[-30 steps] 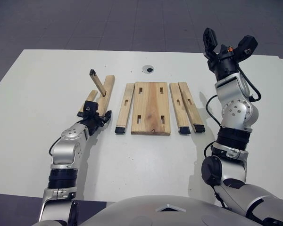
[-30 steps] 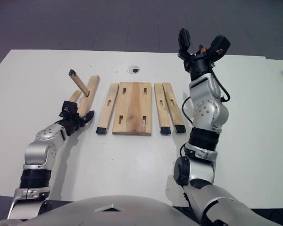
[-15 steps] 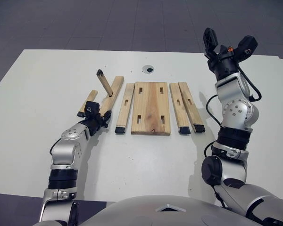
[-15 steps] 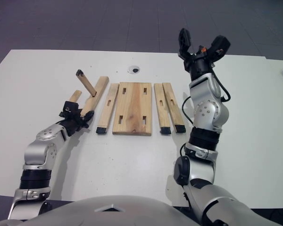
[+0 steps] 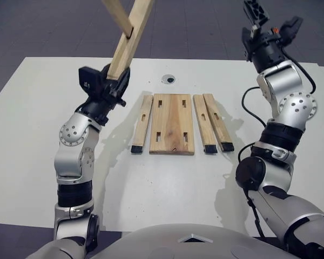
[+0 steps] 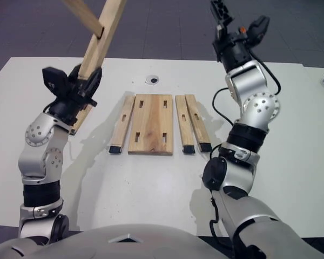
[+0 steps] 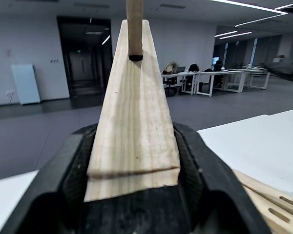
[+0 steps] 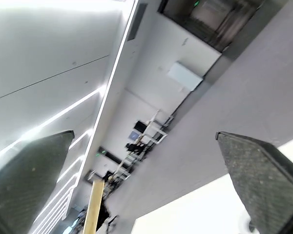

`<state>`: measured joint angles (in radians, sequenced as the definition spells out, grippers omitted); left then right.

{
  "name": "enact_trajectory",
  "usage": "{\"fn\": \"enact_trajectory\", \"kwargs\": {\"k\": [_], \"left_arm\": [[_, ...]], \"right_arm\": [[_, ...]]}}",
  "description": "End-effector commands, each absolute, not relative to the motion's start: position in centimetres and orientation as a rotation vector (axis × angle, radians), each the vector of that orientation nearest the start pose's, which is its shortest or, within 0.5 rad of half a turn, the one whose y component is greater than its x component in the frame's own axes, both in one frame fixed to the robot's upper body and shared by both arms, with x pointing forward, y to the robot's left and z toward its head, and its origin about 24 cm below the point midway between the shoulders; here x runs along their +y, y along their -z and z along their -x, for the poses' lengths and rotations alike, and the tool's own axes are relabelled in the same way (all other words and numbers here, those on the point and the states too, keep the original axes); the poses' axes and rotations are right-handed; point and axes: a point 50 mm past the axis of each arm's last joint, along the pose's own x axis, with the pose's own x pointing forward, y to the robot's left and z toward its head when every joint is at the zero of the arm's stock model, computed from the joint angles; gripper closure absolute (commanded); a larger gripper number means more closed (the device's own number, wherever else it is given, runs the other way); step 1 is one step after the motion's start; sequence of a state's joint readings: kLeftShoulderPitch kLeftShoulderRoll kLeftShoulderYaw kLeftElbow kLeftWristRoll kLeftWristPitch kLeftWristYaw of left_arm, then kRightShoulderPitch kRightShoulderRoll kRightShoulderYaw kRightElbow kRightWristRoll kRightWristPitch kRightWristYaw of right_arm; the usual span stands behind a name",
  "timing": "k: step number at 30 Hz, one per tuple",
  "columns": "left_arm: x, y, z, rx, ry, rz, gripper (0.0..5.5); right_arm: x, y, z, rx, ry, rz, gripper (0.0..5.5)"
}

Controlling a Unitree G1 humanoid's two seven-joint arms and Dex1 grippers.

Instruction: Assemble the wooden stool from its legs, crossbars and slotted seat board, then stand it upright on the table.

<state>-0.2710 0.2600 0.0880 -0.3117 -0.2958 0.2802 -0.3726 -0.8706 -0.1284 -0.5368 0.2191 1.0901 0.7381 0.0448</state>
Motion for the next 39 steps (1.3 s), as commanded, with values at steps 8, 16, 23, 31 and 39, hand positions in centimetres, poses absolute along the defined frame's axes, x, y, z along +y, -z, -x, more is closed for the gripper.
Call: {"fn": "enact_trajectory", "kwargs": {"k": [8,16,23,31,39], "left_arm": [[11.6,-18.9,-28.6,-0.416,0.667,-0.119,3.45],[11.5,-18.2,-28.5,-0.399,0.67,-0.139,3.45],[11.6,-18.0,-28.4,-0.391,0.671,-0.149,3.45],[11.5,-17.8,-28.3,-0.381,0.682,-0.162,3.45],[11.7,-17.5,-28.3,-0.37,0.675,-0.168,3.45]], "right_arm": [[-10.9,-26.4,-37.9,-0.096,-0.75,-0.993,0.1],[-11.0,-27.1,-37.8,-0.119,-0.796,-1.024,0.85],[-11.3,-26.8,-37.5,-0.091,-0.809,-1.017,1.94],[-11.5,-26.1,-37.2,-0.047,-0.799,-0.997,3.39],[-12.3,-26.1,-36.8,-0.028,-0.801,-0.958,4.32]]}}
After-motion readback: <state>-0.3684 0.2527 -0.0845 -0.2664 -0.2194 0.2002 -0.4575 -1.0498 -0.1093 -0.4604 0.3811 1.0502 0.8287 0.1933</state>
